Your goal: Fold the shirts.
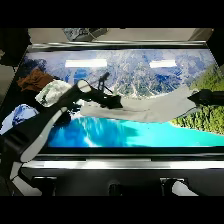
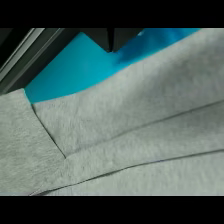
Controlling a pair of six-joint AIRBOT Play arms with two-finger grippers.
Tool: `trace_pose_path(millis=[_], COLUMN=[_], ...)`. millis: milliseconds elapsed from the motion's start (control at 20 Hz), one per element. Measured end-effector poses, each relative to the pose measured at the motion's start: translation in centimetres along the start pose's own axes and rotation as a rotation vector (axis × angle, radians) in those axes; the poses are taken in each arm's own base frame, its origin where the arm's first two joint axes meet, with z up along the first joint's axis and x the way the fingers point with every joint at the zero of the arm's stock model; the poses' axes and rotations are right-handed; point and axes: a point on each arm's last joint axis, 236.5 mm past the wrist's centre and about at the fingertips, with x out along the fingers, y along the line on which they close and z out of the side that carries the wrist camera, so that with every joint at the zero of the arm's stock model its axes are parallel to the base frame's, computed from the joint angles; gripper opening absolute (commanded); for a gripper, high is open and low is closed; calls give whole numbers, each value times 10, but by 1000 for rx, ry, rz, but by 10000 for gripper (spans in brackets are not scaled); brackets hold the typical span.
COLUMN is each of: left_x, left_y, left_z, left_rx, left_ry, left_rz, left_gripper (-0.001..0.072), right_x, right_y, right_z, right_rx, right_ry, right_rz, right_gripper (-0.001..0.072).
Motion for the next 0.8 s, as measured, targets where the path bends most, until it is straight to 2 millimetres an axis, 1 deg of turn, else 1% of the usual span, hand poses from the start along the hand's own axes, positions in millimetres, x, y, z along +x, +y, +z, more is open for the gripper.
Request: trace_pose_path(millis=[150, 200, 350, 550, 700, 800], left_x=[46, 58, 86, 117, 138, 153], left_y=[-21, -26, -36, -53, -73, -85], left_z=[-11, -14, -18, -29, -35, -41], left_rx=[-69, -87, -137, -167, -190, -215], left_ry=[17, 23, 41, 79, 95, 104], left_rz=[-88, -107, -142, -190, -244, -277], left_gripper=[38, 38, 38, 38, 38, 36], right_x=[-30, -39, -60, -75, -80, -80], right_y=[25, 33, 60, 96, 108, 112], right_z=[3, 4, 10, 21, 24, 24], right_rx=[-59, -76, -118, -143, -148, -156], right_ry=[-47, -65, -132, -218, -245, -247], right_rz=[-44, -54, -53, 23, 55, 58], right_gripper=[45, 45, 45, 45, 45, 45])
